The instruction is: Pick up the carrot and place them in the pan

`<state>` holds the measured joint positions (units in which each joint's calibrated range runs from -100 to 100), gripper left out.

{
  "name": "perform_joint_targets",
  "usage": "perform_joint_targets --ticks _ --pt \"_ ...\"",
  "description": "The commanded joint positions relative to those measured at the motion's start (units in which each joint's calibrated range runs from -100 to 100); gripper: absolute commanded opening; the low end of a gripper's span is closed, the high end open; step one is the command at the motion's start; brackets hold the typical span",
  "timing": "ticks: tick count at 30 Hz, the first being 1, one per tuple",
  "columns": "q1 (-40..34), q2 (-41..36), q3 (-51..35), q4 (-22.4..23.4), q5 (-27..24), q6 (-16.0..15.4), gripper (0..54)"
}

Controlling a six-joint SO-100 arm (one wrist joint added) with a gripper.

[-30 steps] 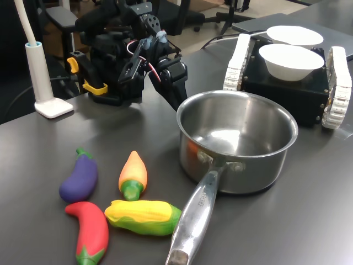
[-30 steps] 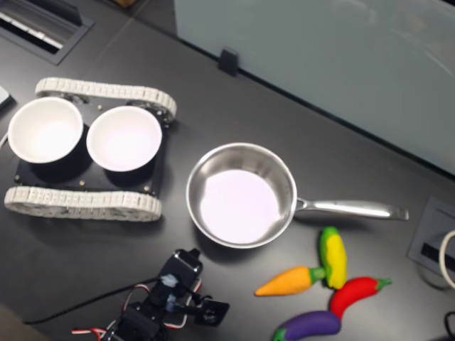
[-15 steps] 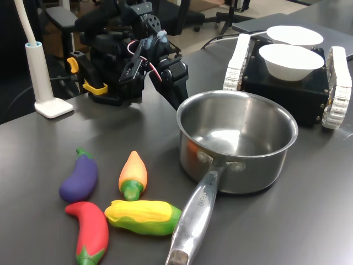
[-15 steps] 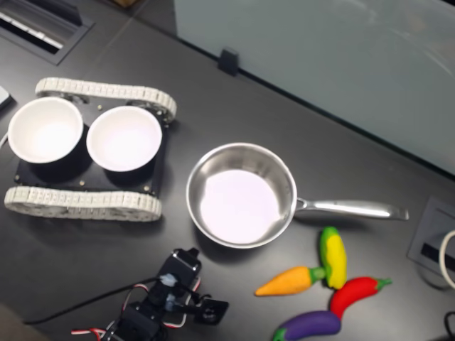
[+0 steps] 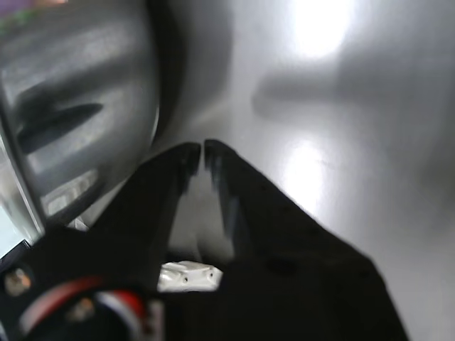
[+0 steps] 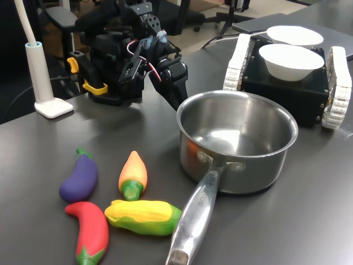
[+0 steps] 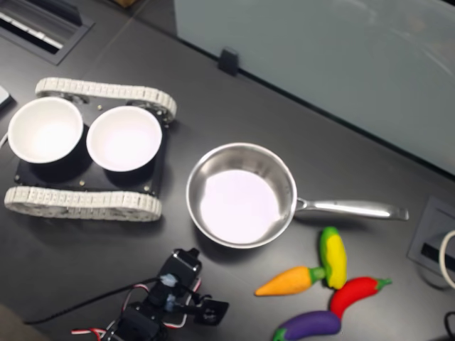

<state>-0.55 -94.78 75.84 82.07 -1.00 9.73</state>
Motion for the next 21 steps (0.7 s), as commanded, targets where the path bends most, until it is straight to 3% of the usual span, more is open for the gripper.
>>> perform_joint_targets --ticks 1,21 --pt "0.1 -0.7 -1.1 -1.7 0.1 -0.2 0.1" --pt "-1.6 -0.6 -1.9 0.0 1.1 -0.2 0.2"
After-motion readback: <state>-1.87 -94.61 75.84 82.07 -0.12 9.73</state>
